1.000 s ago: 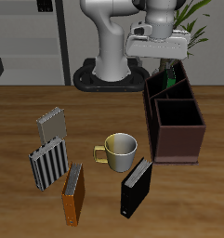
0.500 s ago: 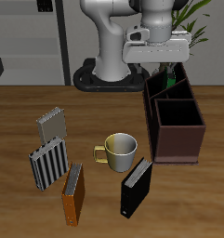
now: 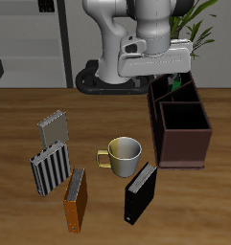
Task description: Place the green book into the left desk caddy's left compartment and place the black book into the left desk caddy's right compartment and place the orange book into the left desk caddy's right compartment
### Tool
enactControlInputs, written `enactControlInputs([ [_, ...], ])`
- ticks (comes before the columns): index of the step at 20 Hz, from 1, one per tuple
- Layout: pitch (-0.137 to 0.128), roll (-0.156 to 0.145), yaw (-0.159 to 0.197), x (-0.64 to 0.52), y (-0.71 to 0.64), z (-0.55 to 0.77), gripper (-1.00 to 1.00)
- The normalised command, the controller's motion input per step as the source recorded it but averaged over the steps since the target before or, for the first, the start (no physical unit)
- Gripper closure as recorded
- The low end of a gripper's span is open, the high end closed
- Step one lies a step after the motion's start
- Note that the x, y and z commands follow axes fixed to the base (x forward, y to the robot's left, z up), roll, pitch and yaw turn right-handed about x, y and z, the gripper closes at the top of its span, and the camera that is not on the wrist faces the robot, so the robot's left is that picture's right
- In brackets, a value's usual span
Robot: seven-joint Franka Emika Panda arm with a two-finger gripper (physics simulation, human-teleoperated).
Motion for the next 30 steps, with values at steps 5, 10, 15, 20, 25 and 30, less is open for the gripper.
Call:
enactControlInputs([
  [5, -0.014, 0.022, 0.033, 0.4, -0.06, -0.06, -1.0],
  [10, 0.043, 0.028, 0.024, 0.32, -0.26, -0.13, -1.0],
  [15, -0.018, -0.05, -0.038, 0.25, -0.22, -0.01, -1.0],
  [20, -0.009, -0.108, -0.095, 0.54, -0.21, -0.02, -1.0],
  [25, 0.002, 0.011, -0.028, 0.46, 0.04, 0.02, -1.0],
  [30, -0.003, 0.036, -0.001, 0.47, 0.0, -0.06, -1.0],
])
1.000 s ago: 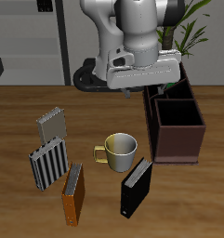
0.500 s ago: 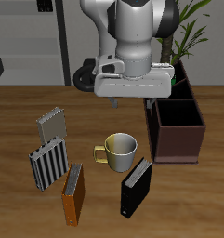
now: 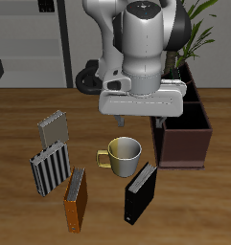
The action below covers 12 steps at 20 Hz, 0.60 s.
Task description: Place the green book into the left desk caddy's left compartment and place the black book into the left desk caddy's right compartment and place the orange book into the left desk caddy's right compartment
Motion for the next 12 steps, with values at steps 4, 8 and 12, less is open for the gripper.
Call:
enactControlInputs([
  [4, -0.011, 0.008, -0.04, 0.29, -0.01, 0.01, -1.0],
  [8, -0.009, -0.018, -0.031, 0.23, 0.0, -0.03, -1.0],
  [12, -0.007, -0.026, -0.067, 0.29, -0.08, -0.11, -1.0],
])
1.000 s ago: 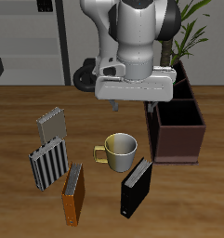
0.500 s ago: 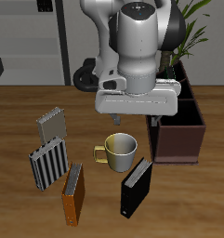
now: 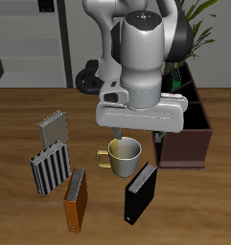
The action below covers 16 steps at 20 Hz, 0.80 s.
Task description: Place the green book into the left desk caddy's left compartment and place the black book into the left desk caddy's right compartment and place the orange book into the left desk caddy's right compartment
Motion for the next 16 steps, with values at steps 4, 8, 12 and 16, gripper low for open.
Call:
enactControlInputs([
  [4, 0.008, -0.004, -0.053, 0.27, -0.04, -0.26, -1.0],
  [8, 0.007, 0.008, -0.05, 0.15, -0.02, -0.17, -1.0],
  [12, -0.081, 0.013, -0.093, 0.05, 0.12, -0.3, -1.0],
  [16, -0.013, -0.008, -0.061, 0.07, -0.08, -0.21, -1.0],
])
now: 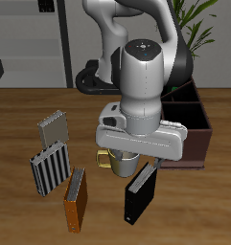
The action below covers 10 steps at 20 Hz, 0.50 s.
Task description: Place the green book into the left desk caddy's left compartment and place the black book into the left desk caddy's right compartment and place the orange book into the left desk caddy's right compartment
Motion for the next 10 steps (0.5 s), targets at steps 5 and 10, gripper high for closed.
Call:
enactControlInputs([
  [5, 0.018, -0.019, -0.056, 0.11, -0.15, -0.27, -1.0],
  [10, 0.015, 0.014, 0.007, 0.04, 0.11, -0.35, -1.0],
])
